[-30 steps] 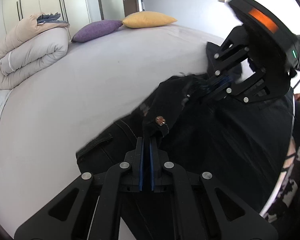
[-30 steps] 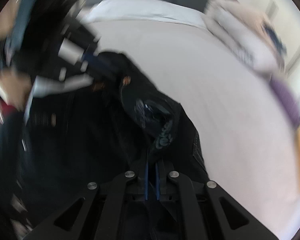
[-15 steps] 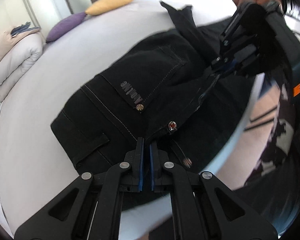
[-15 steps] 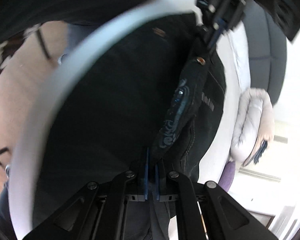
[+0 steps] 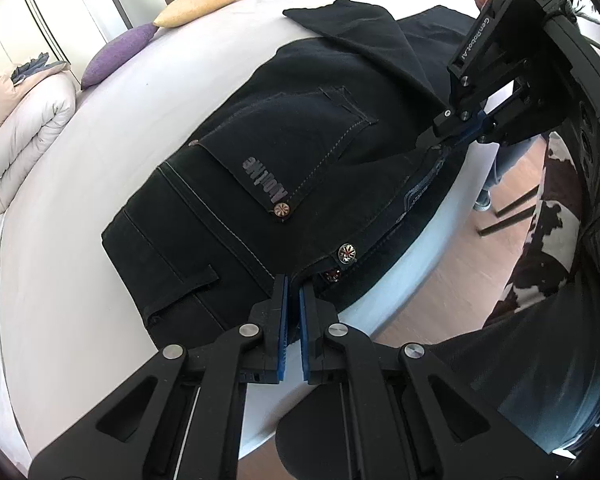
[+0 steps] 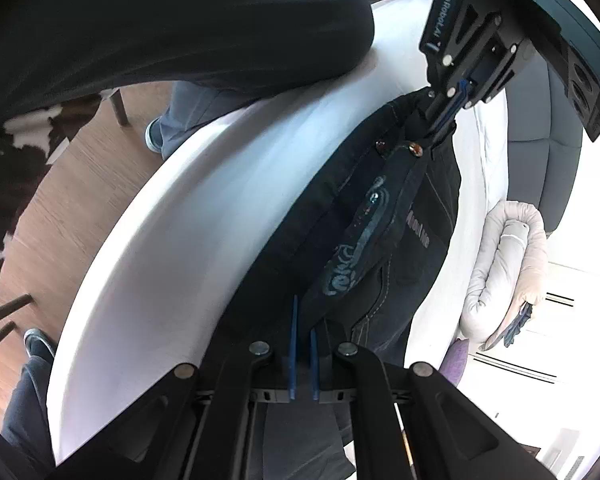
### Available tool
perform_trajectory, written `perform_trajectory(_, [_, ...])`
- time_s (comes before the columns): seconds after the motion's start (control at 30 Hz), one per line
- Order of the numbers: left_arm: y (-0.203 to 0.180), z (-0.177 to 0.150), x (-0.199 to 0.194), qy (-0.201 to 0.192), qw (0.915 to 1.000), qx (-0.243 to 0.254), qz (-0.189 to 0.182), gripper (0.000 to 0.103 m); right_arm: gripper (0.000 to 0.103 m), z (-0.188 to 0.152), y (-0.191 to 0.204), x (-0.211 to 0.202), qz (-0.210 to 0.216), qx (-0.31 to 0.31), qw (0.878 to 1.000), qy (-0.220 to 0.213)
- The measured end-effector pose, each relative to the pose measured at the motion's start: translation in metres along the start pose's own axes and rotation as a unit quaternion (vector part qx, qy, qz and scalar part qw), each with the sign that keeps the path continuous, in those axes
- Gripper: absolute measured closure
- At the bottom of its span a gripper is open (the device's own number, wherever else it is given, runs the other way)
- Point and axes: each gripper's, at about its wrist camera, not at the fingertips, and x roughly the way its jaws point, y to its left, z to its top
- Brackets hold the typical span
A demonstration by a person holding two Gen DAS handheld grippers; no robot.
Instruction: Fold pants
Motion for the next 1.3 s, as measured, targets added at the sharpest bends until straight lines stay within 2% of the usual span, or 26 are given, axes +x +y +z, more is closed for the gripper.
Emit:
perform_trajectory(0.23, [0.004, -0.007, 0.006, 0.0, 0.9998, -0.018, -0.004, 0.099, 0.097, 0.008, 0.012, -0.007, 0.0, 0.002, 1.0, 0.007])
perform_trajectory(0.37, [0.013, -0.013, 0.005, -0.004, 0.9989, -0.046, -0.005, 0.094, 0.097, 0.013, 0.016, 0.0, 0.0, -0.006, 1.0, 0.015])
perform_trajectory(0.53, [0.025, -0.02, -0.014, 0.016, 0.9966, -0.077, -0.026, 0.089, 0.094, 0.013, 0.014, 0.006, 0.007, 0.018, 1.0, 0.015])
perform_trajectory(0.6, [0.029, -0.023, -0.019, 0.037, 0.9956, -0.084, -0.017, 0.089, 0.094, 0.013, 0.014, 0.008, 0.004, 0.023, 1.0, 0.017])
perform_trajectory(0.67, [0.035, -0.022, -0.028, 0.041, 0.9945, -0.096, -0.002, 0.089, 0.094, 0.015, 0.015, 0.009, -0.001, 0.028, 0.999, 0.021])
perform_trajectory(0.73, [0.042, -0.016, -0.039, 0.022, 0.9923, -0.121, 0.011, 0.089, 0.094, 0.016, 0.017, 0.01, -0.009, 0.031, 0.999, 0.024])
perform_trajectory(0.77, [0.047, -0.01, -0.047, -0.002, 0.9897, -0.142, 0.013, 0.089, 0.094, 0.018, 0.018, 0.01, -0.013, 0.036, 0.999, 0.026])
perform_trajectory(0.87, [0.056, 0.016, -0.055, -0.063, 0.9785, -0.196, -0.014, 0.089, 0.094, 0.018, 0.019, 0.011, -0.019, 0.054, 0.998, 0.028])
perform_trajectory(0.93, [0.058, 0.035, -0.04, -0.071, 0.9722, -0.223, -0.016, 0.089, 0.094, 0.018, 0.018, 0.011, -0.022, 0.068, 0.997, 0.027])
perform_trajectory(1.03, [0.059, 0.062, 0.005, -0.047, 0.9642, -0.259, -0.03, 0.089, 0.094, 0.019, 0.019, 0.011, -0.031, 0.086, 0.995, 0.029])
perform_trajectory(1.13, [0.064, 0.08, 0.057, -0.014, 0.9449, -0.32, -0.066, 0.089, 0.093, 0.02, 0.023, 0.011, -0.047, 0.105, 0.993, 0.029])
perform_trajectory(1.2, [0.06, 0.083, 0.078, 0.015, 0.9476, -0.316, -0.046, 0.089, 0.093, 0.019, 0.022, 0.011, -0.05, 0.127, 0.99, 0.028])
perform_trajectory(1.3, [0.056, 0.081, 0.077, 0.013, 0.9511, -0.307, -0.036, 0.089, 0.093, 0.016, 0.017, 0.009, -0.046, 0.171, 0.984, 0.021])
